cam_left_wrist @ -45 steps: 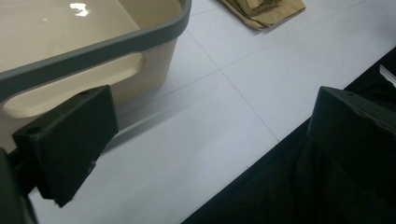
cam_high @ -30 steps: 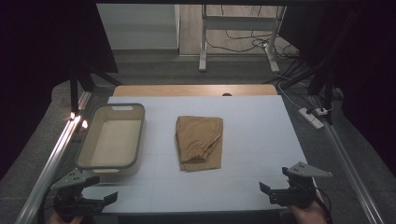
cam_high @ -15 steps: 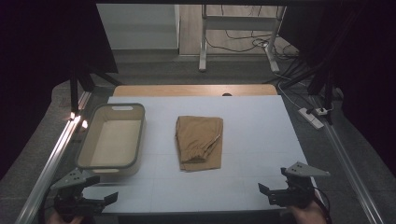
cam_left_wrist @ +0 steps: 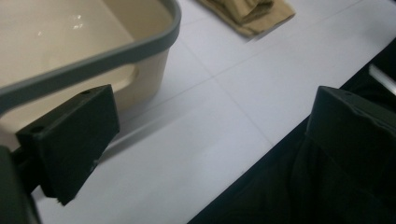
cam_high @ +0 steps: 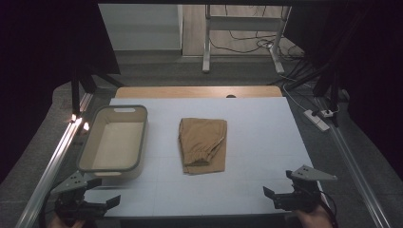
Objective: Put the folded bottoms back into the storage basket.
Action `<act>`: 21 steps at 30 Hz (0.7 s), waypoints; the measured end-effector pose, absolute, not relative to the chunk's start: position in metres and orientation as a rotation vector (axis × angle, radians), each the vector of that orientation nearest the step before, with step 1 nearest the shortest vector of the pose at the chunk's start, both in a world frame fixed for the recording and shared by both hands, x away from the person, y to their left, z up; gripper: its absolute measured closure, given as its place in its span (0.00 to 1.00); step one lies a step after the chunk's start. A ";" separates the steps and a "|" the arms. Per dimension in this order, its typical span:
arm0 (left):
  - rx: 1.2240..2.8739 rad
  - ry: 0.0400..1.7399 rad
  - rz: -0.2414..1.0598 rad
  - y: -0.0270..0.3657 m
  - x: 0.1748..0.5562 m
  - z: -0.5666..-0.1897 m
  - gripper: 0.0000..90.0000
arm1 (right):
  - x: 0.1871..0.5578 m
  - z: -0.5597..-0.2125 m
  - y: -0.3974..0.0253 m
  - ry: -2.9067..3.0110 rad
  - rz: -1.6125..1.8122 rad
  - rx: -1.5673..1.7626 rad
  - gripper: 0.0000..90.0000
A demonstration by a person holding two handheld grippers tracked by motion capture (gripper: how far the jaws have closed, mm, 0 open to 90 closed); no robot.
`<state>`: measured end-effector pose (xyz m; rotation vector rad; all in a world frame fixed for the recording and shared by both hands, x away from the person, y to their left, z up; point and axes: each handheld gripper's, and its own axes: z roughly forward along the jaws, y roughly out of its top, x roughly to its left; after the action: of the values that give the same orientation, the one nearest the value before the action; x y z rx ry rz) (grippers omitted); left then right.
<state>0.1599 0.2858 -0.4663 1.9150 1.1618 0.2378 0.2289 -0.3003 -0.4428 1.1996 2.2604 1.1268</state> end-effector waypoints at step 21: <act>1.912 1.059 0.246 0.273 0.163 -0.460 0.00 | 0.229 -0.443 -0.298 2.288 1.109 1.179 0.00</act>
<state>0.1631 0.2728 -0.4601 1.9120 1.0594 0.2458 0.2290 -0.2980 -0.4432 1.1787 2.2876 1.1091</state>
